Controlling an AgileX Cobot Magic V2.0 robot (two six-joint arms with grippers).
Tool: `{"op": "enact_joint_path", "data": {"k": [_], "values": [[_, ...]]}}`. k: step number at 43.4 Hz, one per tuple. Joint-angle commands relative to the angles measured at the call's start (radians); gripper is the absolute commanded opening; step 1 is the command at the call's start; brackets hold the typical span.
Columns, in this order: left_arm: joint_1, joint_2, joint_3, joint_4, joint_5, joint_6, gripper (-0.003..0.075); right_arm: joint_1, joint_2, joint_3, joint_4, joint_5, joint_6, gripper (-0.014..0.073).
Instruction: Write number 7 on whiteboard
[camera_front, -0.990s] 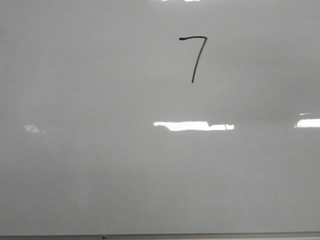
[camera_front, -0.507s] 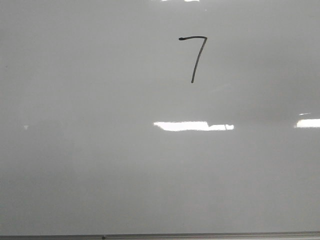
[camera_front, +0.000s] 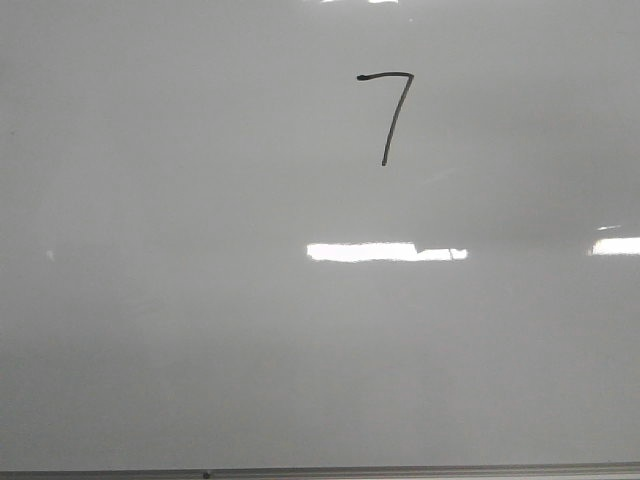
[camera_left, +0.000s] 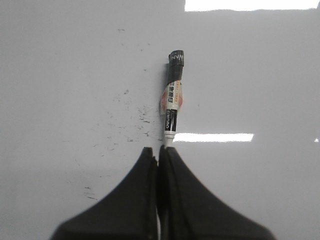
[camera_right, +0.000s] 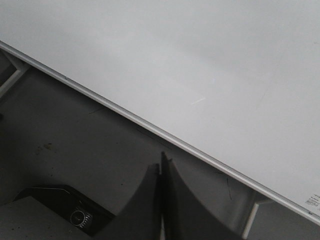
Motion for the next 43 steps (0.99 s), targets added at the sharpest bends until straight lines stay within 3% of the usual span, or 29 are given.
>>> {"op": "enact_joint_path", "data": {"k": [1, 11, 43], "values": [[0.002, -0.013, 0.013, -0.003, -0.092, 0.002, -0.0020, -0.002, 0.004, -0.021, -0.009, -0.051, -0.003, -0.0067], [0.002, -0.015, 0.013, -0.060, -0.095, 0.106, -0.0020, -0.002, 0.004, -0.021, -0.009, -0.051, -0.003, -0.0067], [-0.017, -0.013, 0.013, -0.061, -0.097, 0.106, -0.0020, -0.002, 0.004, -0.021, -0.009, -0.051, -0.003, -0.0067]]}}
